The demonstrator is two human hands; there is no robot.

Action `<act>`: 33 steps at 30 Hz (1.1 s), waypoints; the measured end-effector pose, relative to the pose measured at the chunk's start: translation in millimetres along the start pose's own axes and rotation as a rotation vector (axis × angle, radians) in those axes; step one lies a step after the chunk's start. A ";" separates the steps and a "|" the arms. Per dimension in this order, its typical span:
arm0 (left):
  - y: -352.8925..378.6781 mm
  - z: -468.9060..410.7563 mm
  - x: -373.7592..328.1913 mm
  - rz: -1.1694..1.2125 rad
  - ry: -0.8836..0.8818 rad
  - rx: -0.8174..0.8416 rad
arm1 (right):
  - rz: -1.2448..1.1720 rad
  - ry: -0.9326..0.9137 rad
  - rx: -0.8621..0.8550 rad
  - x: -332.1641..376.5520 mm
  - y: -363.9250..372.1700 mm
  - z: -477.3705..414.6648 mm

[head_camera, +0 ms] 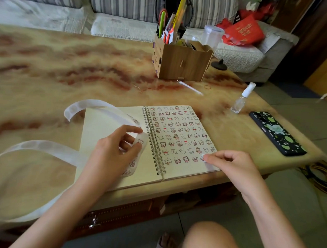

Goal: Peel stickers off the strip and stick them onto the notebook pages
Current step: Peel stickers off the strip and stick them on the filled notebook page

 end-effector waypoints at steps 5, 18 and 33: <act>0.2 0.4 1.1 -0.008 0.002 0.006 | 0.037 -0.033 -0.020 0.0 0.7 -0.5; 0.2 0.8 2.8 -0.030 0.011 0.011 | 0.115 -0.114 -0.122 -10.8 -0.8 -7.3; -1.9 0.6 -1.7 0.036 0.007 -0.017 | 0.084 -0.158 -0.156 -11.8 -1.5 -9.6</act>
Point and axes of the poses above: each hand's wrist, its own z-axis away from the middle knuckle, its own y-axis out of the palm, x = y × z, the point moved 4 cm from there along -z, towards the middle knuckle, and after that the axes turned 13 degrees about -x, right-handed, at the moved point
